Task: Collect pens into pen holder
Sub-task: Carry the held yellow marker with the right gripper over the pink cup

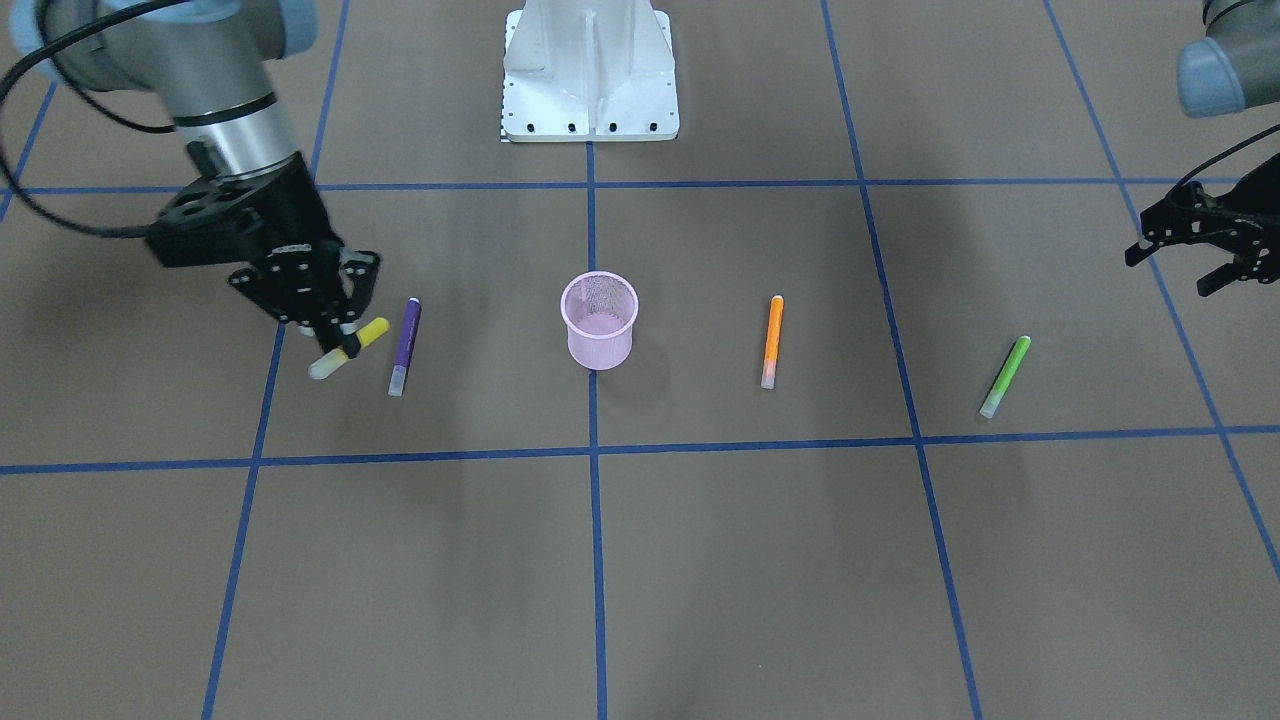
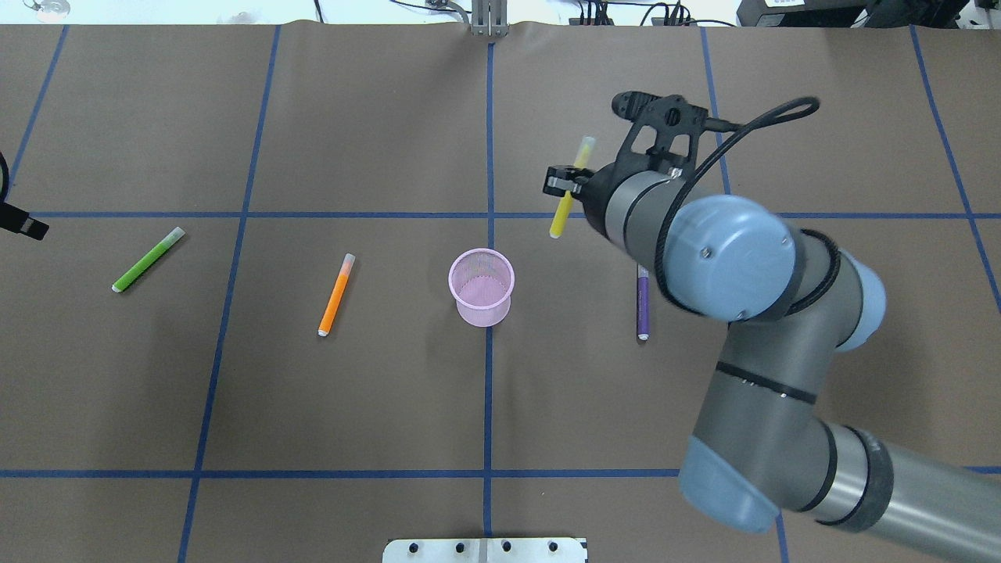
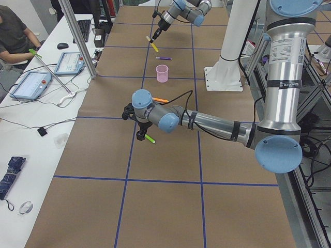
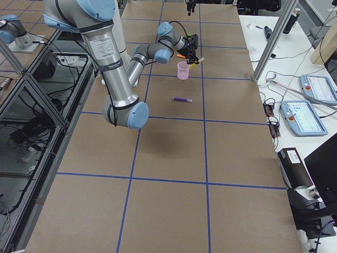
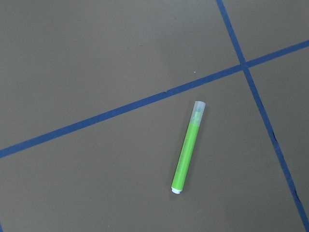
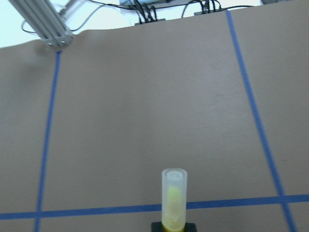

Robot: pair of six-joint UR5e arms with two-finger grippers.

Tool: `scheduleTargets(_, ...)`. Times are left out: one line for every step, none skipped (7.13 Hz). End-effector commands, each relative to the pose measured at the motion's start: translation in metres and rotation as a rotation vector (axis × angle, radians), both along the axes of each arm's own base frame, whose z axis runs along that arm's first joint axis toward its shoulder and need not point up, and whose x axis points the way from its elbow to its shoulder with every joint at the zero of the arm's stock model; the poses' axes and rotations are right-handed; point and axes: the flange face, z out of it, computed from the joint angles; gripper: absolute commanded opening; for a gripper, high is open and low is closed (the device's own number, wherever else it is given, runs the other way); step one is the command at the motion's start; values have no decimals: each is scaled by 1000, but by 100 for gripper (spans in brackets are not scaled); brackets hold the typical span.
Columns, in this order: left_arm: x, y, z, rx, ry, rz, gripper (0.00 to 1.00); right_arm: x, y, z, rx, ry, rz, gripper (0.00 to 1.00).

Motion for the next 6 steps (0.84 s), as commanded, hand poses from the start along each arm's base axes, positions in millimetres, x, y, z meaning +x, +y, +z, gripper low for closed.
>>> scheduleTargets(23, -4, -2, 11, -19, 24, 100, -64, 46, -32, 107, 19, 122, 0)
scheduleTargets(23, -7, -4, 24, -30, 16, 100, -82, 48, -40, 124, 33, 150, 0)
scheduleTargets(23, -7, -4, 23, -30, 15, 100, -94, 59, -36, 123, 44, 130, 0)
scheduleTargets(24, -9, -6, 28, -29, 15, 100, -97, 62, -32, 124, 54, 122, 0)
scheduleTargets(24, -9, -7, 29, -28, 15, 100, -105, 60, -26, 121, 71, 120, 0)
scheduleTargets(26, -10, -7, 30, -28, 19, 100, -110, 59, -23, 120, 84, 119, 0)
